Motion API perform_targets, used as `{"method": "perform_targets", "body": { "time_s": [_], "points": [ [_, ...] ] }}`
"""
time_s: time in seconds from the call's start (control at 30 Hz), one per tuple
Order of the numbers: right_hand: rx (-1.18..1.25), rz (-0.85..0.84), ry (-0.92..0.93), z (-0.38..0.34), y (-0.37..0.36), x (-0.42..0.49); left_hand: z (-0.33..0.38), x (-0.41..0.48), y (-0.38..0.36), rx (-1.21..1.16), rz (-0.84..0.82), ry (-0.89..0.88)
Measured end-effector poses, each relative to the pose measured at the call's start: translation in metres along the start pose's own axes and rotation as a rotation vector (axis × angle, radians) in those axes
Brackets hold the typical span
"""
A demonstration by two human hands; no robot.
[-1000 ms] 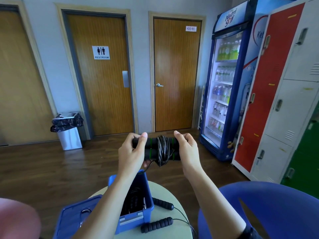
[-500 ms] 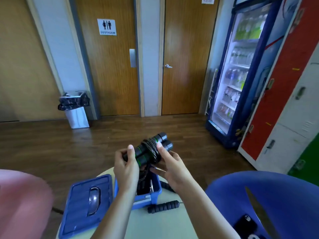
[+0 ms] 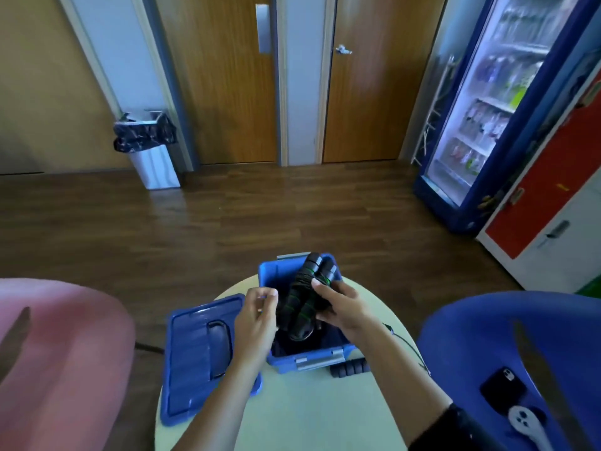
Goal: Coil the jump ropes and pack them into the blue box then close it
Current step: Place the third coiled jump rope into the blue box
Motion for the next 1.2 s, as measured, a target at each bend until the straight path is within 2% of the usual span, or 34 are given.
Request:
{"method": "perform_targets", "body": {
  "time_s": [0.17, 0.33, 0.5, 0.8, 1.03, 1.2],
  "points": [
    [-0.287, 0.025, -0.053, 0.027, 0.015, 0.052, -0.042, 0.048, 0.014, 0.245, -0.065, 0.036],
    [-0.518, 0.048, -0.149, 0.053, 0.009, 0.081, -0.07, 0.074, 0.009, 0.435, -0.233, 0.014],
    [-0.645, -0.026, -0.197, 0.069, -0.008, 0.094, -0.09, 0.086, 0.0, 0.467, -0.402, 0.029],
    [-0.969, -0.066, -0.198, 0.078, -0.006, 0.097, -0.096, 0.085, -0.004, 0.381, -0.445, 0.044],
    [-0.917, 0.003, -0.09, 0.082, -0.003, 0.091, -0.095, 0.082, -0.004, 0.36, -0.477, 0.074],
    [-0.936, -0.011, -0.059, 0.084, 0.002, 0.083, -0.096, 0.074, -0.006, 0.4, -0.46, 0.075]
  ]
}}
Point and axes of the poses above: each hand's wrist, its own x-axis towards the middle knuckle, its own y-axis out of the back of the hand, z = x × y, the point moved 2 cm from there along x, towards the middle knuckle, and after that the axes turned 9 degrees about x, right-handed, at the moved point
